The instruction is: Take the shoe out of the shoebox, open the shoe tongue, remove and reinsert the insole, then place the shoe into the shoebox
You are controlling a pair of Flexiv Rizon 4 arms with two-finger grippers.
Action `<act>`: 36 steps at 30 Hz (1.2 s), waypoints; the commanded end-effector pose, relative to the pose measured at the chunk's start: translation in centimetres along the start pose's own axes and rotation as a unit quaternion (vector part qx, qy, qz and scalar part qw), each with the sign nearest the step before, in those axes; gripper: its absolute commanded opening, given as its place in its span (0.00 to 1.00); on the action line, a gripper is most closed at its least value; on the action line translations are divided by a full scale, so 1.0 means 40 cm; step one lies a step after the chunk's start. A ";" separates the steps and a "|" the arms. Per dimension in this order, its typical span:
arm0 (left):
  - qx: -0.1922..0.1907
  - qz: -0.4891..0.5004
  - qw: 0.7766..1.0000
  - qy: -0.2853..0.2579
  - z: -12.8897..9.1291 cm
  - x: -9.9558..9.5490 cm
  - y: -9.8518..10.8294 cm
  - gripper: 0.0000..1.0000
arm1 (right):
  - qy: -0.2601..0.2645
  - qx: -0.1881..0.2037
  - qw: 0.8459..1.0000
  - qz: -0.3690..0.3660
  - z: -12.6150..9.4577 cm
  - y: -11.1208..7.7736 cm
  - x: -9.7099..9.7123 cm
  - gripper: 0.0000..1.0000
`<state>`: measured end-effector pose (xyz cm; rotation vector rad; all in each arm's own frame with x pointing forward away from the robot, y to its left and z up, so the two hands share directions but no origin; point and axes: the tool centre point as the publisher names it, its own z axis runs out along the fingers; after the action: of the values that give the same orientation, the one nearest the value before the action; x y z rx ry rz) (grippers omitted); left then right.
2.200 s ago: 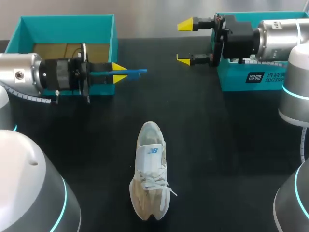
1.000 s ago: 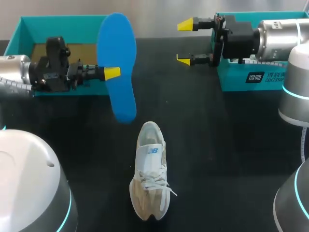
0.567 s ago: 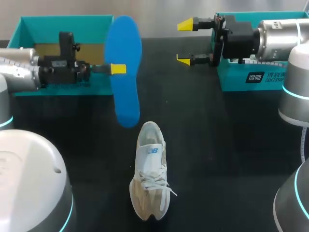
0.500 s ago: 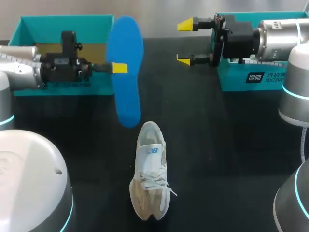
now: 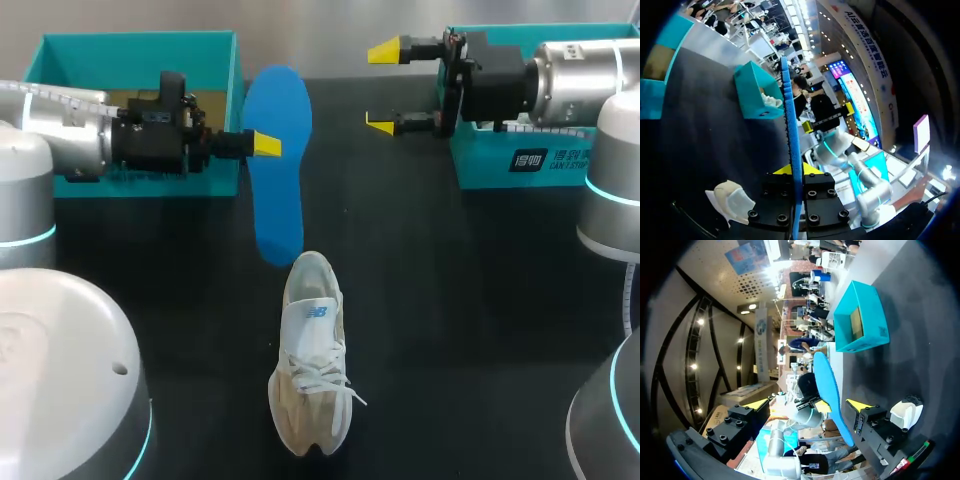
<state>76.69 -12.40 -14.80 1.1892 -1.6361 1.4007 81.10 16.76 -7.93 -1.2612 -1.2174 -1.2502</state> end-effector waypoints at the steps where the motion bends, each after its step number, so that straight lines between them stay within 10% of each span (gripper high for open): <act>1: -0.004 -0.025 1.000 0.004 0.015 -0.033 -0.002 0.00 | -0.002 0.000 1.000 0.001 0.002 -0.002 0.002 1.00; 20: 0.012 -0.118 0.992 0.044 0.029 -0.082 -0.021 0.00 | 0.001 0.004 1.000 -0.005 0.001 -0.003 -0.004 1.00; 36: 0.016 -0.153 0.987 0.050 0.047 -0.099 -0.033 0.00 | -0.179 0.062 0.982 -0.019 0.038 -0.039 -0.016 1.00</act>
<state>79.31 -13.29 -18.11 1.3077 -1.3022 1.2753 79.26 18.10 -9.58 -1.3339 -1.4670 -1.0697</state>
